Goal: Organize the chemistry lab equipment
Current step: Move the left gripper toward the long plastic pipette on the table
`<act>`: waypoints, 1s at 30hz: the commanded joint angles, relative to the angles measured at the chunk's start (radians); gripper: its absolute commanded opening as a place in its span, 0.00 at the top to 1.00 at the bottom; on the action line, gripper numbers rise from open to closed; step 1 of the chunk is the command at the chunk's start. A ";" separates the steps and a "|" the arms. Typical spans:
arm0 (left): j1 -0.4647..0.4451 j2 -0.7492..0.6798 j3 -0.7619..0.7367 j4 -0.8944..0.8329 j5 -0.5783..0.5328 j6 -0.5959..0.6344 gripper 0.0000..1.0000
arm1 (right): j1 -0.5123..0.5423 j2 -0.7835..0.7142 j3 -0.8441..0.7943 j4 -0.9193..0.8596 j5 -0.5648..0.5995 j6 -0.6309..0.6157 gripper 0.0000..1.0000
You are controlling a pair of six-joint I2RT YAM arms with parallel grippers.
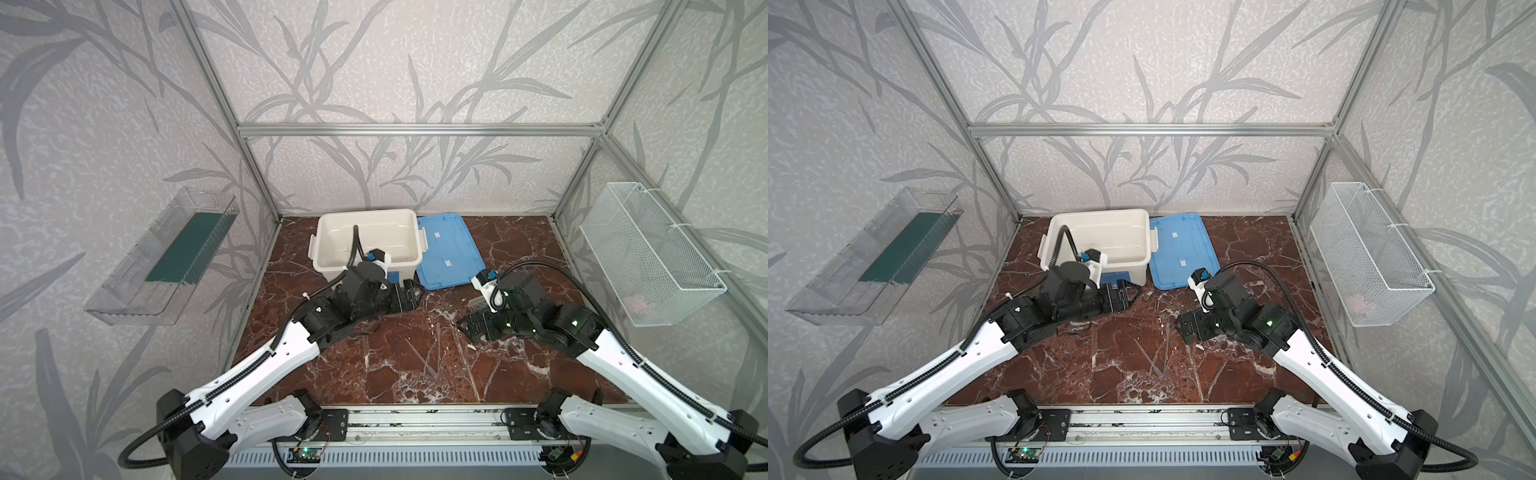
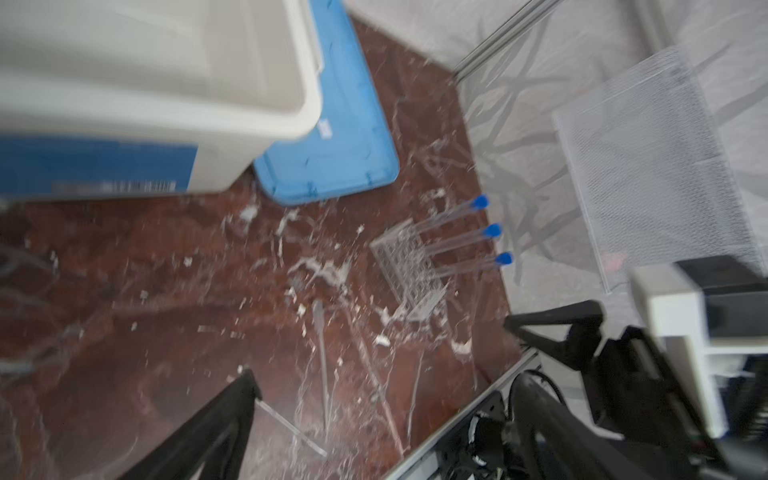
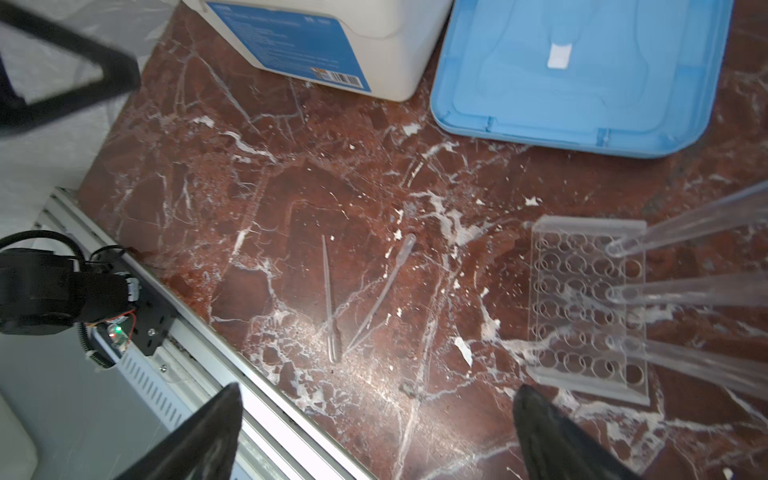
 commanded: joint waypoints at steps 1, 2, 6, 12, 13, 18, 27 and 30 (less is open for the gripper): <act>-0.063 -0.057 -0.081 -0.053 -0.118 -0.388 0.11 | 0.006 -0.014 -0.033 -0.021 0.035 0.041 0.00; -0.084 -0.053 -0.102 -0.068 -0.140 -0.462 0.16 | 0.005 -0.013 -0.040 -0.021 0.039 0.042 0.01; -0.164 0.038 -0.089 -0.178 -0.177 -0.645 0.24 | 0.005 0.003 -0.039 -0.050 0.081 0.045 0.00; -0.238 0.189 -0.067 -0.209 -0.142 -0.876 0.36 | 0.004 0.049 -0.021 -0.072 0.090 0.031 0.01; -0.249 0.219 -0.068 -0.179 -0.120 -0.898 0.38 | 0.003 0.054 -0.021 -0.073 0.085 0.034 0.01; -0.314 0.344 -0.019 -0.156 -0.111 -0.986 0.47 | -0.013 0.069 -0.009 -0.085 0.053 0.030 0.01; -0.343 0.460 -0.009 -0.102 -0.095 -1.049 0.54 | -0.013 0.011 -0.071 -0.021 -0.046 0.009 0.01; -0.334 0.500 -0.024 -0.069 -0.068 -1.059 0.54 | -0.013 -0.009 -0.090 -0.007 -0.123 -0.014 0.01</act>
